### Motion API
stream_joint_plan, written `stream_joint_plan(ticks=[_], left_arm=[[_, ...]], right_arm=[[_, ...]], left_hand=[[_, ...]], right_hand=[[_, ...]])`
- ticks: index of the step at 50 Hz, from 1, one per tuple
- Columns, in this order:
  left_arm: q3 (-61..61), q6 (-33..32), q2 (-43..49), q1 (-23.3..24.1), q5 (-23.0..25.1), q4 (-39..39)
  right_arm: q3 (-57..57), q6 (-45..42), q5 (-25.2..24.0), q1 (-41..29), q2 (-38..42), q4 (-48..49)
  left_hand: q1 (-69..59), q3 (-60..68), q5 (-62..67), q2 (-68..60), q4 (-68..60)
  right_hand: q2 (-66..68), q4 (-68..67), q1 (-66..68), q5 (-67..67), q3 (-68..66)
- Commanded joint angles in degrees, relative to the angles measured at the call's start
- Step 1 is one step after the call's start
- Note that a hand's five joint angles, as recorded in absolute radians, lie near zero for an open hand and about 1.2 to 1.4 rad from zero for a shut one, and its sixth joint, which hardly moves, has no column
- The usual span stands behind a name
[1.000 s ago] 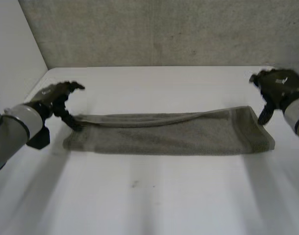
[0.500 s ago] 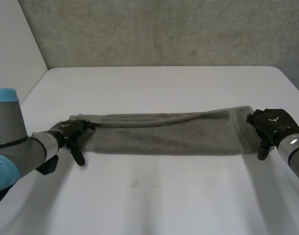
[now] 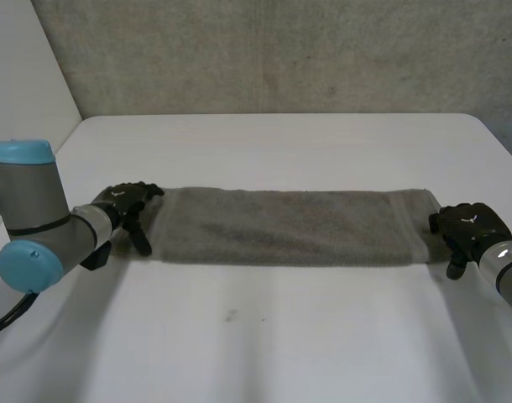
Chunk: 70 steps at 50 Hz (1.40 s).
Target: Fold the towel.
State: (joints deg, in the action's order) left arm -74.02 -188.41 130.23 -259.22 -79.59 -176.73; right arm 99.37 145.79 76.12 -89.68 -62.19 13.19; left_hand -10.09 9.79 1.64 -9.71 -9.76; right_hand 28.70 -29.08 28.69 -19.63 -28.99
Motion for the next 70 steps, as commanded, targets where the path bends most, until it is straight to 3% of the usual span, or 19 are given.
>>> stream_joint_plan(ticks=[1, 21, 31, 34, 36, 38, 42, 50, 55, 60, 63, 65, 68, 70], left_arm=[[-5.51, 0.23, -3.57, 0.38, 0.22, -0.19], [-14.31, 1.11, -12.72, 0.82, 0.31, -2.56], [-19.14, 5.41, -17.28, 0.38, 0.31, -5.28], [-20.28, 6.99, -18.69, 0.29, 0.31, -6.25], [-20.81, 7.78, -19.39, 0.20, 0.23, -6.95], [-21.25, 8.31, -20.00, 0.20, 0.22, -7.65], [-22.92, 8.85, -21.85, 0.11, 0.22, -9.85], [-23.36, 8.85, -22.21, -0.06, 0.22, -10.74], [-23.27, 8.85, -22.21, -0.15, 0.22, -10.82], [-23.18, 8.85, -22.21, -0.15, 0.22, -10.82], [-23.18, 8.85, -22.21, -0.15, 0.22, -10.82], [-23.18, 8.85, -22.21, -0.15, 0.22, -10.82], [-23.27, 8.85, -22.21, -0.15, 0.22, -10.82], [-23.36, 8.85, -22.21, -0.06, 0.22, -10.82]], right_arm=[[-0.31, 0.37, -0.26, 0.21, 0.84, 3.85], [-0.93, 0.20, -1.23, 0.30, 2.86, 4.65], [-1.54, 0.29, -3.34, 0.91, 3.92, 4.65], [-1.72, 0.29, -3.52, 1.35, 4.09, 4.74], [-1.81, 0.29, -3.52, 1.53, 4.09, 4.74], [-1.98, 0.29, -3.26, 1.62, 4.09, 4.74], [-2.25, 0.29, -2.55, 1.88, 3.56, 4.65], [-3.04, -1.03, 0.87, 9.62, 1.19, 3.86], [-6.28, -8.04, 1.49, 19.00, -0.82, 2.98], [-8.40, -12.72, 1.84, 19.72, -2.24, 2.28], [-10.07, -13.25, 2.19, 15.94, -3.38, 1.22], [-11.99, -11.85, 2.19, 6.68, -6.09, 1.22], [-12.88, -11.14, 2.37, 1.71, -6.63, 1.31], [-14.28, -10.70, 2.46, -8.09, -5.58, 2.10]], left_hand=[[-0.12, 0.43, -1.43, -0.51, -0.45], [-0.12, 0.43, -1.43, -0.51, -0.45], [-0.12, 0.43, -1.43, -0.51, -0.45], [-0.12, 0.43, -1.43, -0.51, -0.45], [-0.12, 0.43, -1.43, -0.51, -0.45], [-0.12, 0.43, -1.43, -0.51, -0.45], [-0.12, 0.43, -1.43, -0.51, -0.45], [-0.12, 0.43, -1.43, -0.51, -0.45], [-0.12, 0.43, -1.43, -0.51, -0.45], [-0.12, 0.43, -1.43, -0.51, -0.45], [-0.12, 0.43, -1.43, -0.51, -0.45], [-0.12, 0.43, -1.43, -0.51, -0.45], [-0.12, 0.43, -1.43, -0.51, -0.45], [-0.12, 0.43, -1.43, -0.51, -0.45]], right_hand=[[11.97, -11.58, 11.97, -11.04, -11.68], [25.46, -25.07, 25.46, -24.53, -25.17], [27.64, -27.26, 27.65, -26.71, -27.36], [32.86, -32.47, 32.86, -31.93, -32.57], [46.23, -45.84, 46.23, -45.29, -45.94], [51.25, -50.87, 51.26, -50.32, -50.96], [51.30, -50.92, 51.31, -50.37, -51.01], [51.30, -50.92, 51.31, -50.37, -51.01], [51.30, -50.92, 51.31, -50.37, -51.01], [51.30, -50.92, 51.31, -50.37, -51.01], [51.30, -50.92, 51.31, -50.37, -51.01], [51.30, -50.92, 51.31, -50.37, -51.01], [51.30, -50.92, 51.31, -50.37, -51.01], [51.30, -50.92, 51.31, -50.37, -51.01]])
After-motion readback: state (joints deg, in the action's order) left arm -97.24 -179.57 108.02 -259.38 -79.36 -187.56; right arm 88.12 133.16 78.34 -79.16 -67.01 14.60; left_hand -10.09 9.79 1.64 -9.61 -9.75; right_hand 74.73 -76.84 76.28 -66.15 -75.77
